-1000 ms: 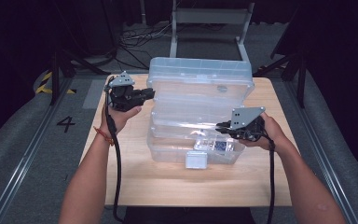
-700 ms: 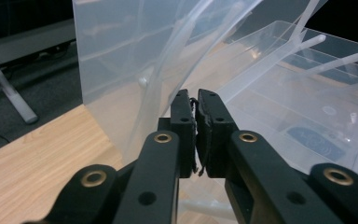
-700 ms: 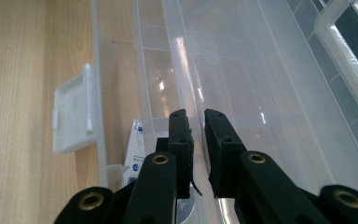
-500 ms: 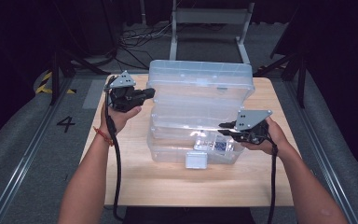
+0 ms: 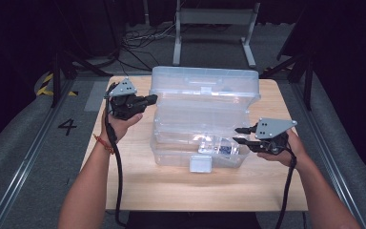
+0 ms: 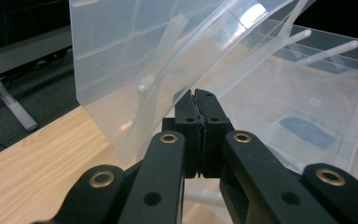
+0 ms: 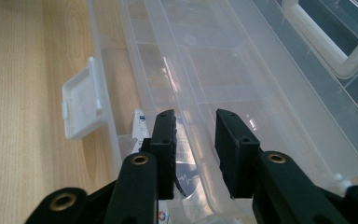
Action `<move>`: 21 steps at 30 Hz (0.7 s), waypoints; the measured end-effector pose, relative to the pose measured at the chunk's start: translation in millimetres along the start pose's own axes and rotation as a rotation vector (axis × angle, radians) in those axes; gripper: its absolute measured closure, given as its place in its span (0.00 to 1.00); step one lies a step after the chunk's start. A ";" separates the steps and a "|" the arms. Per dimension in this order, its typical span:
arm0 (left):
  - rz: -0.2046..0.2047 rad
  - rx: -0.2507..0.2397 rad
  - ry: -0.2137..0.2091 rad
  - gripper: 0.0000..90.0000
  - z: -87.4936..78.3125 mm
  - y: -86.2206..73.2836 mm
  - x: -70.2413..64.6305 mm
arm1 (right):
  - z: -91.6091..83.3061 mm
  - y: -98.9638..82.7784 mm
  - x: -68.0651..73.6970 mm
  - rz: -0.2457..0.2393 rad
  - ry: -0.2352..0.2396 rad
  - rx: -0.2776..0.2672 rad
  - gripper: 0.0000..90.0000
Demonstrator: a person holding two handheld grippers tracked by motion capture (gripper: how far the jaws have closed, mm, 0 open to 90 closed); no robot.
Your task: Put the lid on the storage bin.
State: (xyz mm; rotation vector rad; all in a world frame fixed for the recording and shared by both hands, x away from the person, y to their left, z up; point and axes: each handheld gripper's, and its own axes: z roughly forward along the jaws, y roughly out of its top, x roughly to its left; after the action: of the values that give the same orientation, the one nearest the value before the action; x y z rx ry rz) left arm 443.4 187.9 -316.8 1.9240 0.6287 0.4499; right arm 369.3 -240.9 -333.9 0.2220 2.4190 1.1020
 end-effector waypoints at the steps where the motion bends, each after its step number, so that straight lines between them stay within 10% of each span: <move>1: -0.001 0.002 0.000 0.98 -0.3 -0.5 -0.9 | -4.8 -3.1 1.2 0.014 -0.007 -0.007 0.73; 21: 0.025 0.045 -0.006 1.00 3.3 -10.9 -19.9 | -47.8 -61.6 5.6 0.199 -0.066 -0.046 0.65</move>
State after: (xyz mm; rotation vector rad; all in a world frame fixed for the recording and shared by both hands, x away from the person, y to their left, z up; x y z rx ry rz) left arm 427.0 177.1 -328.8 1.9775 0.6164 0.4491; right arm 344.3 -312.0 -354.7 0.4850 2.3493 1.2146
